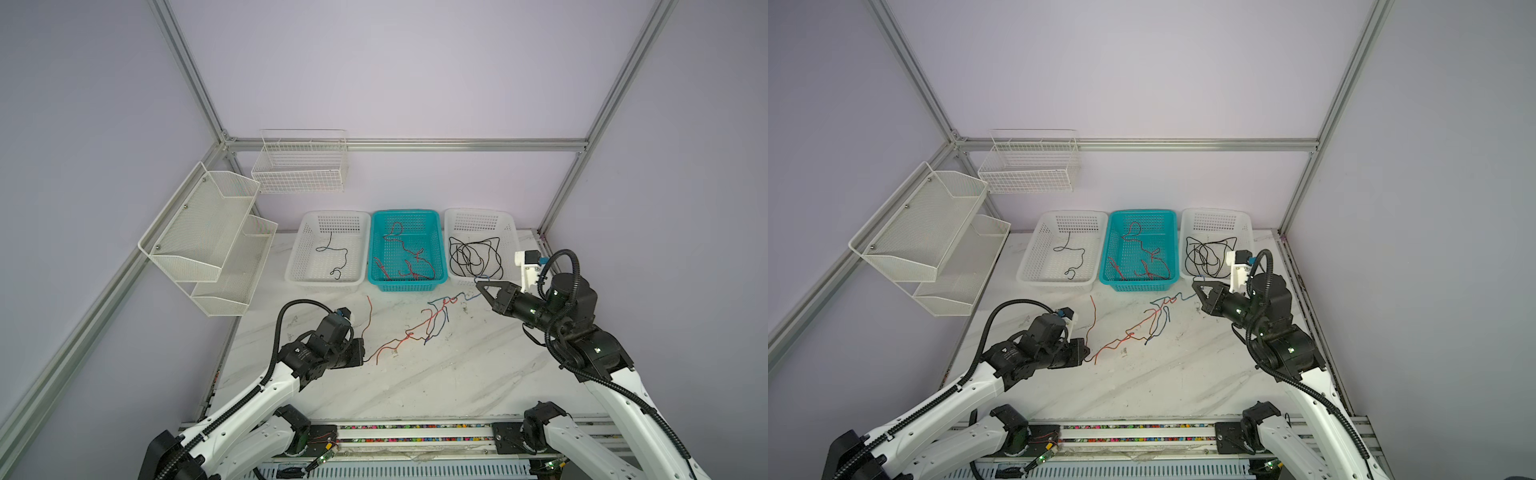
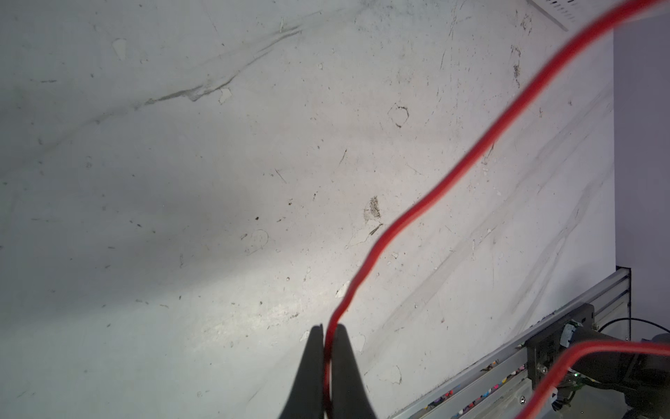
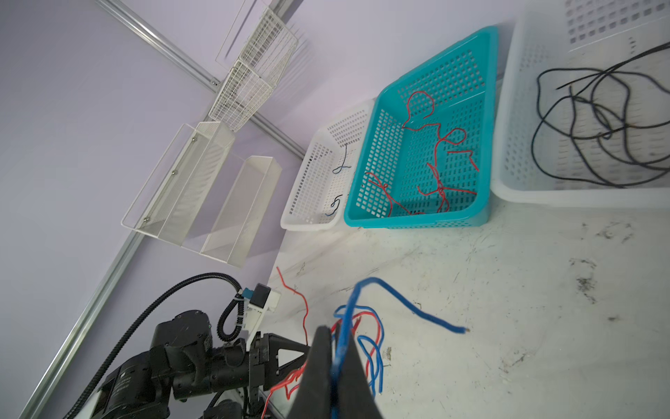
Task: Untangle the cables
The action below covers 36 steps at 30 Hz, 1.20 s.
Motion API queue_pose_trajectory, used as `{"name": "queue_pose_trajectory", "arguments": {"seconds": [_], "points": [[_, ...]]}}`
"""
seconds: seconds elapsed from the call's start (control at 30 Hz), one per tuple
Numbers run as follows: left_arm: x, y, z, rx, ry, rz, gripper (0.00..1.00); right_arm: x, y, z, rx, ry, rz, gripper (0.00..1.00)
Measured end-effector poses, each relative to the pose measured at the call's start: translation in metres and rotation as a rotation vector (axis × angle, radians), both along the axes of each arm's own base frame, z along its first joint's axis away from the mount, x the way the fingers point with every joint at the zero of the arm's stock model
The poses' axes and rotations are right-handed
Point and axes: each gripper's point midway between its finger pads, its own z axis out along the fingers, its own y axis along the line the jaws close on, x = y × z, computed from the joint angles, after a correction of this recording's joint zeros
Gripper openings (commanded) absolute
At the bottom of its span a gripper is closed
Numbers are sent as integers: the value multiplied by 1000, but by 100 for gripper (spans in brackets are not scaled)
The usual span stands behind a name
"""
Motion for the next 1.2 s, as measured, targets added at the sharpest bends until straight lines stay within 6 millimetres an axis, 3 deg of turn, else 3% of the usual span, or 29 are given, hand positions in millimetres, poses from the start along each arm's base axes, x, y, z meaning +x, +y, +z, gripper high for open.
{"name": "queue_pose_trajectory", "arguments": {"seconds": [0.17, 0.3, 0.4, 0.63, 0.77, 0.87, 0.93, 0.97, 1.03, 1.13, 1.2], "points": [[5, -4, 8, -29, -37, -3, 0, -8, -25, 17, -25, -47, -122, 0], [7, -7, 10, -47, -42, -10, 0, -7, -11, 15, -23, -40, -38, 0], [6, -8, 9, -51, -28, -12, 0, 1, 3, -5, -15, -5, 26, 0], [3, -12, 9, -71, -16, -29, 0, 7, 37, -87, 34, 190, 188, 0], [6, -15, 9, -78, -18, -33, 0, -6, 58, -127, -5, 291, 257, 0], [10, -19, 9, -93, -20, -36, 0, -20, 82, -144, -47, 309, 325, 0], [13, -23, 10, -111, -24, -33, 0, -27, 93, -157, -69, 332, 357, 10], [14, -24, 11, -116, -28, -33, 0, -28, 93, -164, -81, 347, 352, 16], [15, -25, 13, -126, -31, -28, 0, -27, 89, -171, -98, 350, 325, 18], [18, -27, 17, -141, -50, -25, 0, -26, 87, -166, -97, 324, 316, 25], [21, -28, 21, -157, -63, -17, 0, -24, 87, -162, -104, 307, 316, 37]]}}
